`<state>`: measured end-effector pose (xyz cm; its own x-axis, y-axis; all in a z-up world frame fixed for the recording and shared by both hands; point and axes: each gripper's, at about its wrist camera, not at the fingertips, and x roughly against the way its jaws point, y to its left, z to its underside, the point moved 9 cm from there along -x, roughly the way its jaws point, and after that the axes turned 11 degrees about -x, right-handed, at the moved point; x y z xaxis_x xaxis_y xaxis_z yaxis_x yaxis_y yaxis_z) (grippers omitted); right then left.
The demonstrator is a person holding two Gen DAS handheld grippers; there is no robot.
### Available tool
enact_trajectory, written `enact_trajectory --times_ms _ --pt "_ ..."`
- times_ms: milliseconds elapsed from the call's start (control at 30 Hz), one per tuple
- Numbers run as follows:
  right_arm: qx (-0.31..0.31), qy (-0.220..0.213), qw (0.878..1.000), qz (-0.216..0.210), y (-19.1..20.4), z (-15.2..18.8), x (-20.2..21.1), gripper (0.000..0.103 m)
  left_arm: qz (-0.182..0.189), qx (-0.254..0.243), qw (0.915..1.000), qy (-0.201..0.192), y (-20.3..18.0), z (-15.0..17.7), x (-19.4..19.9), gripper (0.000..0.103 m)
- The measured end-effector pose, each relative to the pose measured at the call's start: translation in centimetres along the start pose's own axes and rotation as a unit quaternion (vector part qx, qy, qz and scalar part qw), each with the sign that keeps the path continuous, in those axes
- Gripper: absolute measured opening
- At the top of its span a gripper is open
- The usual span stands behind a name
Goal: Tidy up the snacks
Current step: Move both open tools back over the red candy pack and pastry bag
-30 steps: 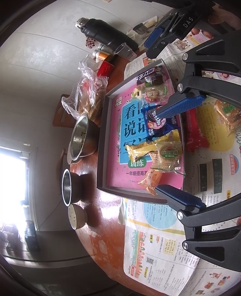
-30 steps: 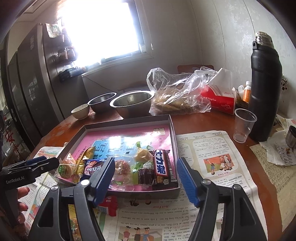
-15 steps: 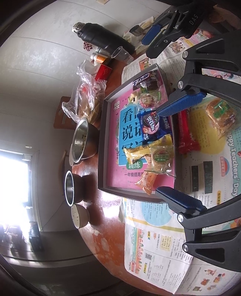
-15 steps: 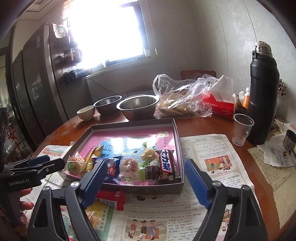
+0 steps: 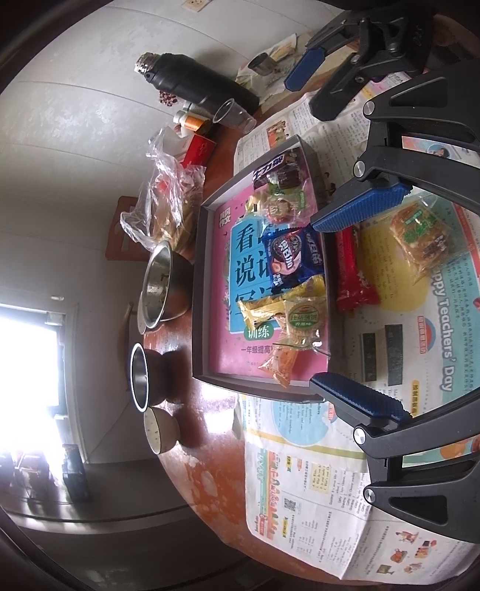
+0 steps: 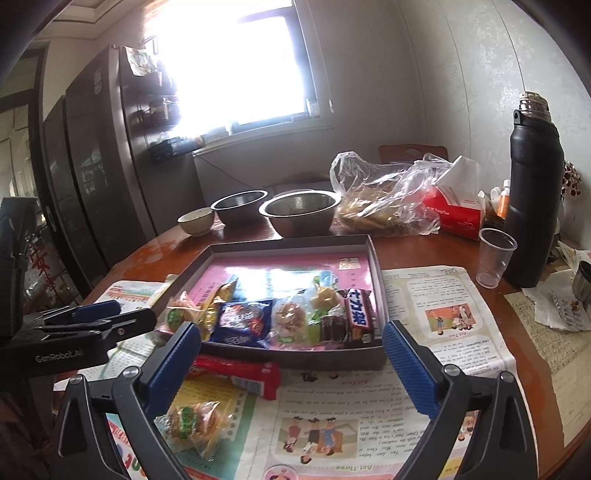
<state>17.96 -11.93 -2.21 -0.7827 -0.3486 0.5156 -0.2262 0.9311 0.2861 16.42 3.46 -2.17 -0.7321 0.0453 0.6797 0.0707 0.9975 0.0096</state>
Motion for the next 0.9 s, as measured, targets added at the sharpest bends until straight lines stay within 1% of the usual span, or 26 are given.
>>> enact_trajectory --times_ms 233,433,900 --pt "0.01 0.016 1.0 -0.016 1.2 1.4 0.4 0.101 -0.003 -0.008 0.9999 0.008 -0.2 0.8 0.4 0.08" --pt "0.021 0.041 0.999 -0.03 2.5 3.5 0.4 0.101 -0.005 -0.012 0.9997 0.02 -0.2 1.9 0.3 0.08" --pt "0.063 0.073 0.994 -0.056 6.2 6.9 0.4 0.101 0.009 -0.002 0.999 0.044 0.5 3.6 0.1 0.08"
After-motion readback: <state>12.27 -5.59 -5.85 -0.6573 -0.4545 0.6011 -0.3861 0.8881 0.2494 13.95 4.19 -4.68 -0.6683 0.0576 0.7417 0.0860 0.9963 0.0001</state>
